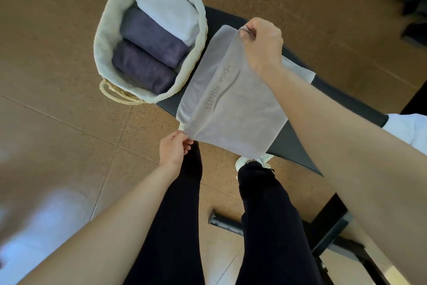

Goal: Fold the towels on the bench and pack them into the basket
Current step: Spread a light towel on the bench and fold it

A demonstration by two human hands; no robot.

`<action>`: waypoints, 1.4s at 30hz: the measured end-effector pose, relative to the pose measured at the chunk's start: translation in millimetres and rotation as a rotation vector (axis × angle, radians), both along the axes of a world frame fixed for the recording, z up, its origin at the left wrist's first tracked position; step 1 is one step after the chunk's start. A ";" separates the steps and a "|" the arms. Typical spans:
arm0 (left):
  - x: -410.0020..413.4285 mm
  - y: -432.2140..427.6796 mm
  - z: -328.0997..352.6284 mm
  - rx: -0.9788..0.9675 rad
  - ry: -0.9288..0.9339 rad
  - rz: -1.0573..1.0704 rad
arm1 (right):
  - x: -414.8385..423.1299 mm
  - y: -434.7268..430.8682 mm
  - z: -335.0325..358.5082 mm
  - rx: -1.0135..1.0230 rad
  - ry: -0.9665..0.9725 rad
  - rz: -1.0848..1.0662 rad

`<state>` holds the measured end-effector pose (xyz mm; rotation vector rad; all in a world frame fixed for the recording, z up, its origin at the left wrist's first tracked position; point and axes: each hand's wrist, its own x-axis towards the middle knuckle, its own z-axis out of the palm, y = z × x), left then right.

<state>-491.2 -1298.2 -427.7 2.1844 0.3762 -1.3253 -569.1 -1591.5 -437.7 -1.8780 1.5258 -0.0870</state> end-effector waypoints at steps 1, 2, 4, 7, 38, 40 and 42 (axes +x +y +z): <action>3.1 -0.9 -3.2 0.013 -0.013 0.011 | 5.6 0.3 -2.1 -0.016 0.008 0.007; 5.8 -1.9 -7.0 0.025 -0.029 0.024 | 10.7 0.5 -4.9 -0.030 0.011 0.009; 10.9 -5.5 -13.0 0.058 -0.067 0.051 | 20.2 1.0 -10.4 -0.046 0.007 0.003; 20.4 -11.4 -24.5 0.120 -0.116 0.060 | 33.3 1.5 -20.3 -0.041 -0.038 -0.021; 46.3 -33.2 -48.4 0.137 -0.221 -0.625 | -131.8 238.3 -47.2 0.621 0.260 -0.834; 45.9 -28.0 -45.2 0.137 -0.172 -0.654 | -138.6 240.7 -44.3 0.629 0.211 -0.861; 43.7 -21.8 -39.6 0.116 -0.121 -0.673 | -147.5 243.7 -38.8 0.619 0.164 -0.897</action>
